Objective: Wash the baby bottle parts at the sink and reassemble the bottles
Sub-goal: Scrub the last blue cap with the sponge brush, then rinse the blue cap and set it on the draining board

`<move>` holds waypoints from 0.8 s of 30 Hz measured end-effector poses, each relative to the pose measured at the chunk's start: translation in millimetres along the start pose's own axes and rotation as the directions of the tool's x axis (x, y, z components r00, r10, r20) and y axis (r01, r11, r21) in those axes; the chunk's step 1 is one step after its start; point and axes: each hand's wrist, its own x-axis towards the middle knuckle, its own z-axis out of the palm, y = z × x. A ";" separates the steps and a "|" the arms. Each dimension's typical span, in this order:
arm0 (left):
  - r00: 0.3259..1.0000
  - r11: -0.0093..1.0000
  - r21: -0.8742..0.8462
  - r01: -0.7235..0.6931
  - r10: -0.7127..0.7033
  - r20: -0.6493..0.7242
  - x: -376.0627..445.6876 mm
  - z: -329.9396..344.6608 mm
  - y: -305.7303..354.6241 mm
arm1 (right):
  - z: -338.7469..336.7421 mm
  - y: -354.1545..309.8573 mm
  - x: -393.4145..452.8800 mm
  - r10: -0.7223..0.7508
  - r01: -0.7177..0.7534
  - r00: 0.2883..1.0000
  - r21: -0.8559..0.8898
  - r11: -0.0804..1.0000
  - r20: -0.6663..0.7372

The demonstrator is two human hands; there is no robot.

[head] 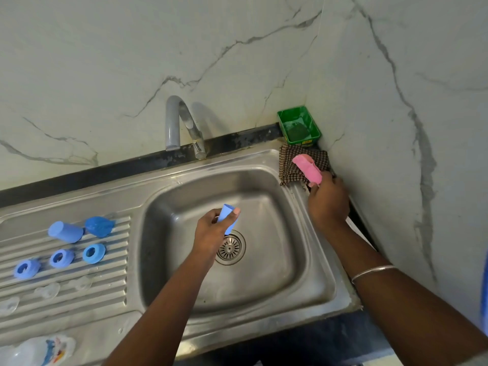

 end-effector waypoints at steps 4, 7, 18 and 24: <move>0.999 0.999 0.010 -0.036 0.036 0.002 -2.0 -2.3 0.9 | -3.4 -9.9 -4.6 -0.064 0.060 0.998 -0.130 0.990 -0.030; 0.999 0.999 0.003 -0.032 0.032 0.012 1.8 -7.6 4.7 | -0.6 -26.1 -16.4 -0.249 0.223 0.959 -0.189 0.957 -0.133; 0.982 0.972 0.181 -0.151 0.169 -0.087 37.9 -40.3 11.5 | 65.2 -142.0 -21.4 -0.441 0.192 0.822 0.554 0.810 0.360; 0.961 0.959 0.151 -0.240 0.257 -0.105 57.7 -60.4 15.6 | 96.3 -198.9 0.8 -0.491 0.203 0.793 0.604 0.771 0.360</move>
